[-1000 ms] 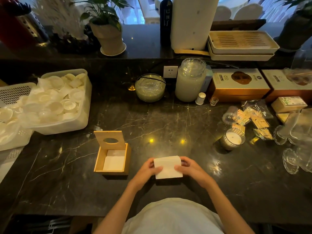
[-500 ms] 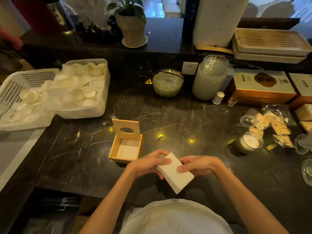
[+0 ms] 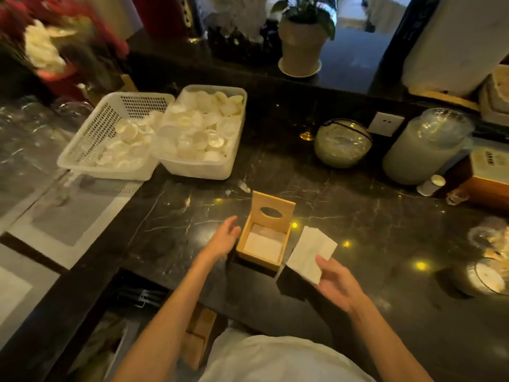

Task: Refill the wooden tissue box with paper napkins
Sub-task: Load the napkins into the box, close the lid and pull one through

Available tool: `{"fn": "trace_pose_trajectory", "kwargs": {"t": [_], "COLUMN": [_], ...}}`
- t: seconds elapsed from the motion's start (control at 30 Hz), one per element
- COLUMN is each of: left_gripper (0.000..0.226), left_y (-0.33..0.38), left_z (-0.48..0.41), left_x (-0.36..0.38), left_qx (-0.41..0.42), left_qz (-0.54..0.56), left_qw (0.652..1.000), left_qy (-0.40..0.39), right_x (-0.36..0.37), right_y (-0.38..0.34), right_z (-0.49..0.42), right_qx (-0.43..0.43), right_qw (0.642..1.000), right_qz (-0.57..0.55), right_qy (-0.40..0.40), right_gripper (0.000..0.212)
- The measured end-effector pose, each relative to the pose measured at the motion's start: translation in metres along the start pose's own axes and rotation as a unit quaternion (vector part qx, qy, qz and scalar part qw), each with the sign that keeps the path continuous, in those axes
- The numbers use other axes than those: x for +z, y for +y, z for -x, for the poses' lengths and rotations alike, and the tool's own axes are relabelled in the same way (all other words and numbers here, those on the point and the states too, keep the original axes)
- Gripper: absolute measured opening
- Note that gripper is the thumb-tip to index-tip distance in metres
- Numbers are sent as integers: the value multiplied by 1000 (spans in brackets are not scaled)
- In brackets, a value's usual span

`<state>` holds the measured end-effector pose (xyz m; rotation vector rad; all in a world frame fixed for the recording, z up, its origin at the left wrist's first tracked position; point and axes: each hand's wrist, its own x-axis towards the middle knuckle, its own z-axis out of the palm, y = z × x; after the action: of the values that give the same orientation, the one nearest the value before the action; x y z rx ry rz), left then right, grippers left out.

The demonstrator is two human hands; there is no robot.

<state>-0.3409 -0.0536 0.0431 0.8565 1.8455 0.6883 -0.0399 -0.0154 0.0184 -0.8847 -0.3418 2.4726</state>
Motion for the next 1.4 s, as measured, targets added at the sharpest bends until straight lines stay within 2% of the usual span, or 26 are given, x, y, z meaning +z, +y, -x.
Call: {"fn": "trace_pose_trajectory", "kwargs": {"t": [0.07,0.1,0.13,0.23,0.3,0.33,0.4,0.47,0.7,0.77,1.03,1.2,1.4], "left_gripper": [44,42,42,40,37,37,37,38,40,40,37,38,39], "left_y": [1,3,3,6,5,3,-2,-4,-10,-12,-22,-27,-28], "left_z": [-6,-10,-14,-23,-26,-29,-34,-39,-53,-59,-73,-79,-82], "left_x": [-2,-3,-6,-16,-22,-24,-28,-32,-32,-30,-26,-25,-26], "left_qx": [-9,-22,-38,-50,-39,-36,-37,-43,-48,-46,-39,-22,-5], "left_qz": [0,8,14,-1,-22,-26,-19,-7,-27,-30,-30,-31,-47], "left_qw": [996,993,990,983,981,979,976,971,961,959,954,951,948], "left_qy": [-86,-116,-136,-176,-191,-197,-215,-237,-272,-277,-296,-306,-314], "right_x": [38,59,79,127,148,156,169,175,178,173,157,155,152], "right_y": [-14,-21,-26,-37,-38,-38,-39,-39,-24,-18,0,3,0], "right_z": [-12,-19,-26,-55,-75,-84,-100,-113,-141,-146,-155,-169,-177], "right_qx": [-28,-39,-47,-20,28,56,114,156,241,260,266,286,316], "right_qw": [979,949,906,727,624,586,531,502,416,408,421,444,454], "right_qz": [200,308,416,684,780,808,838,850,875,874,864,844,830], "right_qy": [25,46,60,55,44,42,43,44,55,50,76,97,76], "right_gripper": [51,52,53,54,58,62,68,68,64,61,55,56,50]}}
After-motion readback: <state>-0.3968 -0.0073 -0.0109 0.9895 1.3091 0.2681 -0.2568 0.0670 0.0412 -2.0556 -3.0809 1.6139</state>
